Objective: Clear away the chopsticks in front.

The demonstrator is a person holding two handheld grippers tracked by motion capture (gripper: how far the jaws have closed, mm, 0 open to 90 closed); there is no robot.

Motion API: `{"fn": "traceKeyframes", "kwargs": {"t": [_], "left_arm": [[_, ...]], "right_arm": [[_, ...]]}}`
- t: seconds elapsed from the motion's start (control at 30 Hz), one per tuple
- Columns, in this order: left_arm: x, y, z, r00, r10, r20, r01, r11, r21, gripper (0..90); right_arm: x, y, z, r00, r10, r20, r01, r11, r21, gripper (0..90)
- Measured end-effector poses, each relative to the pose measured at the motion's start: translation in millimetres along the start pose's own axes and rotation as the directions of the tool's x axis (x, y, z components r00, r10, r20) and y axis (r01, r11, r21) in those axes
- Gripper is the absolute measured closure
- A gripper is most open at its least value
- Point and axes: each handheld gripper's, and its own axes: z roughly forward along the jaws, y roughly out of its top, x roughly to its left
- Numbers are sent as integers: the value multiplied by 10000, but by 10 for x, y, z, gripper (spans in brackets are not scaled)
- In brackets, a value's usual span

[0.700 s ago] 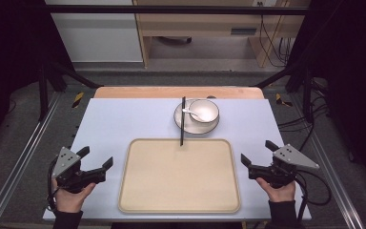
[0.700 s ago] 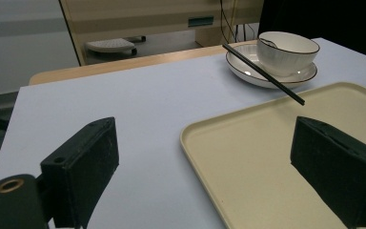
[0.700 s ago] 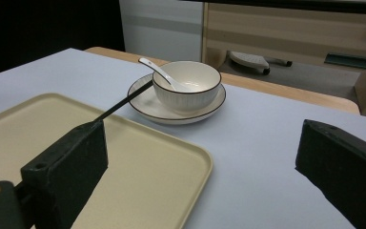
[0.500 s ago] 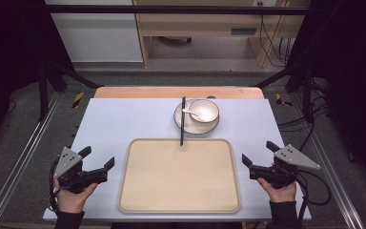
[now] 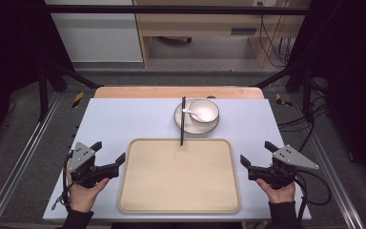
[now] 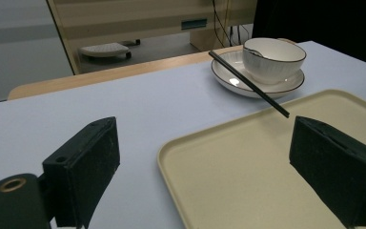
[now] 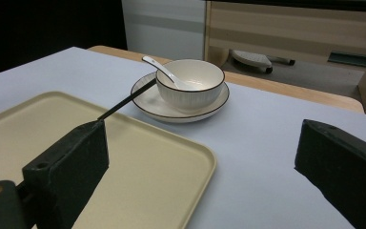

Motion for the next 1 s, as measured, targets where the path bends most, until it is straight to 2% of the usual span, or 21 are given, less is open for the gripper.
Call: {"fn": "traceKeyframes", "kwargs": {"t": [0.17, 0.23, 0.37, 0.57, 0.63, 1.0], "left_arm": [[-82, 90, 146, 9998, 201, 75, -202, 9998, 88, 93], [-108, 126, 216, 9998, 90, 201, -91, 9999, 48, 93], [-152, 171, 297, 9994, 195, 276, -197, 9998, 62, 93], [-228, 248, 466, 9992, 70, 401, -69, 10000, -41, 94], [-270, 271, 547, 9992, 209, 351, -208, 9998, -15, 94], [-397, 288, 881, 9982, 305, 520, -324, 9989, 352, 101]], "right_arm": [[2, 2, 8, 10000, -19, -4, 19, 10000, 36, 41], [9, 7, 3, 10000, 56, -18, -56, 10000, -32, 42], [10, 16, -8, 10000, 8, 21, -8, 10000, -7, 42], [13, 22, -18, 10000, 66, 72, -66, 10000, -41, 43], [15, 18, -10, 10000, 67, 64, -67, 10000, -39, 43], [12, 11, 2, 10000, 53, 77, -53, 10000, 13, 44]]}}
